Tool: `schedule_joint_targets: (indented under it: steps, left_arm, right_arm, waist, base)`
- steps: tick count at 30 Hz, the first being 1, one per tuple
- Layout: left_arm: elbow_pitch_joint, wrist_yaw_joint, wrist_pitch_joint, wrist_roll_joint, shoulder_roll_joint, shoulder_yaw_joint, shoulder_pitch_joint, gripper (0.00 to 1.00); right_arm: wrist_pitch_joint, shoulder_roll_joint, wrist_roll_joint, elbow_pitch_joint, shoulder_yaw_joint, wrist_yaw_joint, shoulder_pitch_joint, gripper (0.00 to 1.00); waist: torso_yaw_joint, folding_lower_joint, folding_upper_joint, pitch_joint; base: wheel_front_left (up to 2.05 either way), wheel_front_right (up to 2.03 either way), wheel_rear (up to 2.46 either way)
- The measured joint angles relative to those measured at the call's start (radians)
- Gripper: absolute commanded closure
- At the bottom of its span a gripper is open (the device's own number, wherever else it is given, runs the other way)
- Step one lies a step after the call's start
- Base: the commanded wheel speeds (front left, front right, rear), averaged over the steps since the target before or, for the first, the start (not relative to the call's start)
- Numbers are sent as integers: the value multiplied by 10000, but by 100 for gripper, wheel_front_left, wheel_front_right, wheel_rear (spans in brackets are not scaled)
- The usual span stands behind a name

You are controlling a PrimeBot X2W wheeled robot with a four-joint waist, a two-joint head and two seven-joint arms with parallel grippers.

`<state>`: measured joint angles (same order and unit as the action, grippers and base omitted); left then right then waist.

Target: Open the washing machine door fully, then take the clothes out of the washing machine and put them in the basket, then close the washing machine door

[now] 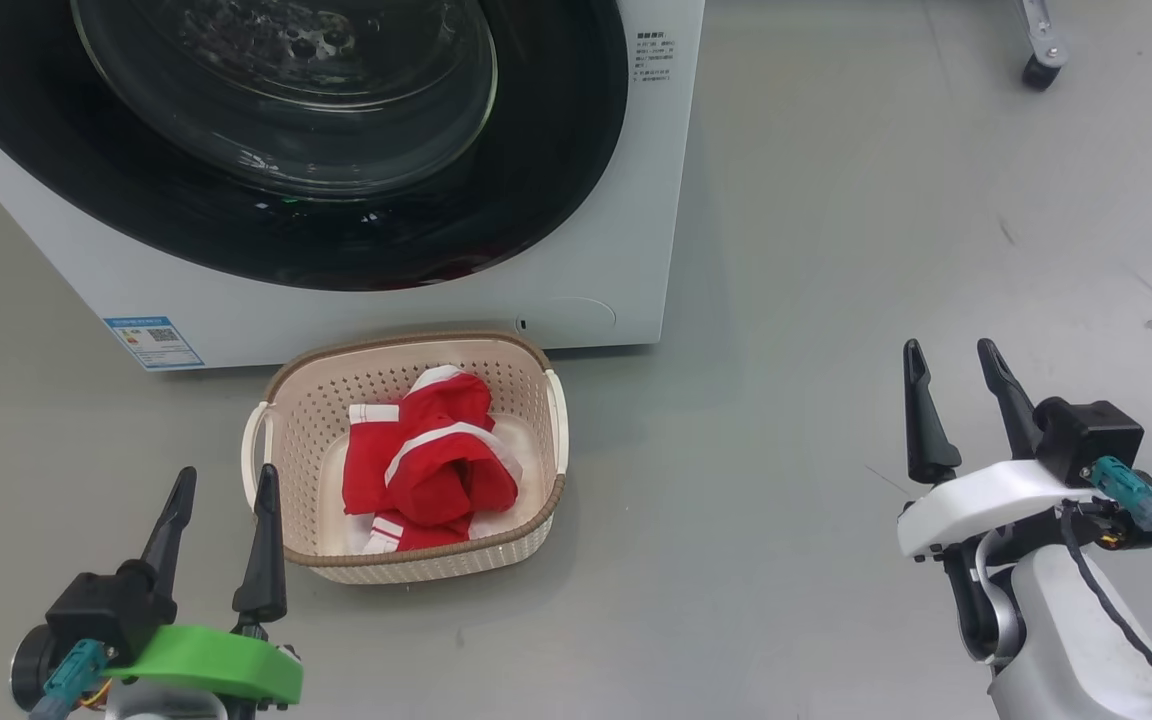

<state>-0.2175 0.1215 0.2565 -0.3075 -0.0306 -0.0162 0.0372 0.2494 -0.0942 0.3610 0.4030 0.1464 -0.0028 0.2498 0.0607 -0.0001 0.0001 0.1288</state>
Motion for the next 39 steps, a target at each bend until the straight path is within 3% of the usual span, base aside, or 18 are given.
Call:
schedule_joint_targets:
  steps: [22, 39]
  left_arm:
    - [-21, -167, 0, 46, -13, 117, -548, 0]
    - [-21, -198, 0, 40, -19, 42, -690, 0]
  right_arm:
    - [0, 161, -1005, -1074, 84, 12, -1527, 0]
    - [0, 299, -1097, -1425, -50, 15, -2016, 0]
  waist:
    - [-19, 0, 0, -701]
    - [-45, 0, 0, -849]
  base:
    - [0, 0, 0]
    - [0, 0, 0]
